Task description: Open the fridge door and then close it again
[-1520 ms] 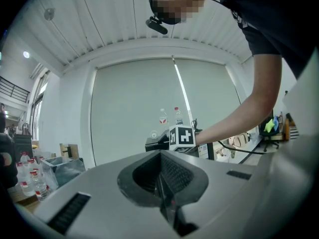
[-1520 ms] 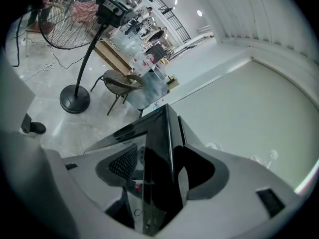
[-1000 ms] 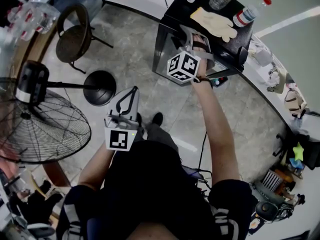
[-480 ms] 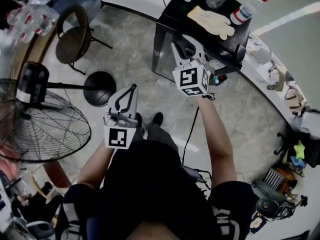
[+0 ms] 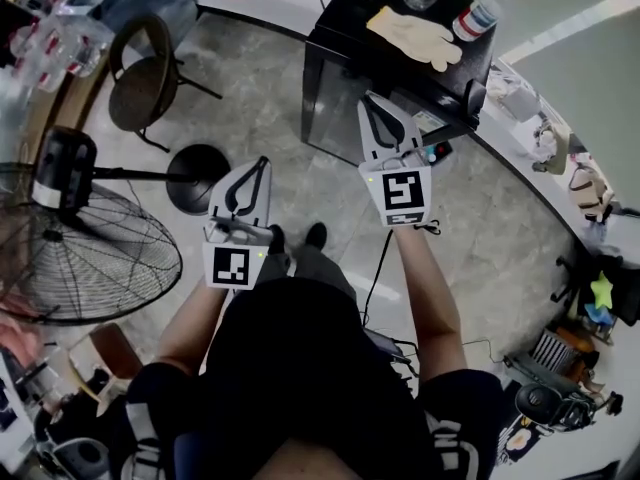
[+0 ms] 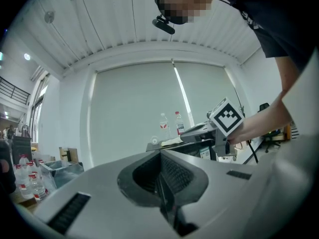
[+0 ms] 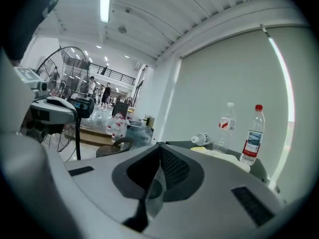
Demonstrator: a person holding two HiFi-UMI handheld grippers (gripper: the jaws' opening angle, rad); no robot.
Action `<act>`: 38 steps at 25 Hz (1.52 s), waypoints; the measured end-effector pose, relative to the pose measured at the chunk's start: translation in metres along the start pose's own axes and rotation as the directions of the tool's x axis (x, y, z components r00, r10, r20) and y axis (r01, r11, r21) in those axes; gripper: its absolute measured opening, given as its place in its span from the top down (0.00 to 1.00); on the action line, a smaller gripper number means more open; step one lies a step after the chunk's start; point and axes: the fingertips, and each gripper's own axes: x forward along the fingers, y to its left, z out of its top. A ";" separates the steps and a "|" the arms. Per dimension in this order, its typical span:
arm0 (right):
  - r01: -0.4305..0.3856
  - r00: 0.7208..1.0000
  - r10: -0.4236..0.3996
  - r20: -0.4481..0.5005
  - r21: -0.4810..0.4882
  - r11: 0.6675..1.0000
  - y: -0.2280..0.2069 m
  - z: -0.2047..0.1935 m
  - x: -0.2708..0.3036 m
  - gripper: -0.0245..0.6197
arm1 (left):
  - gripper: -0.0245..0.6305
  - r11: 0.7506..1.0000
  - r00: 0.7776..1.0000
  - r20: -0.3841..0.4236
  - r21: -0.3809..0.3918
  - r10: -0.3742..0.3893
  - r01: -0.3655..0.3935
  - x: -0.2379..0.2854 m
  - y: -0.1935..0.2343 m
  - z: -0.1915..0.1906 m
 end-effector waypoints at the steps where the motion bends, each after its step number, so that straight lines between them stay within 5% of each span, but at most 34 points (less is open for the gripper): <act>1: 0.004 1.000 -0.004 0.008 0.024 1.000 0.000 0.001 -0.006 0.93 | 0.93 1.000 1.000 0.005 -0.004 0.001 -0.001 0.001 0.001 0.001; 16: 0.128 0.985 -0.153 0.075 0.258 0.958 0.001 0.005 -0.103 0.93 | 0.93 0.999 0.997 0.075 -0.032 0.004 -0.001 -0.005 0.008 0.026; 31: 0.272 0.954 -0.297 0.036 0.313 0.910 -0.005 -0.005 -0.178 0.93 | 0.93 0.999 0.994 0.109 -0.041 -0.010 0.014 -0.015 0.007 0.041; 38: 0.305 0.947 -0.321 0.021 0.261 0.916 0.003 -0.007 -0.190 0.93 | 0.93 0.999 0.991 0.132 -0.043 -0.004 0.010 -0.019 0.007 0.045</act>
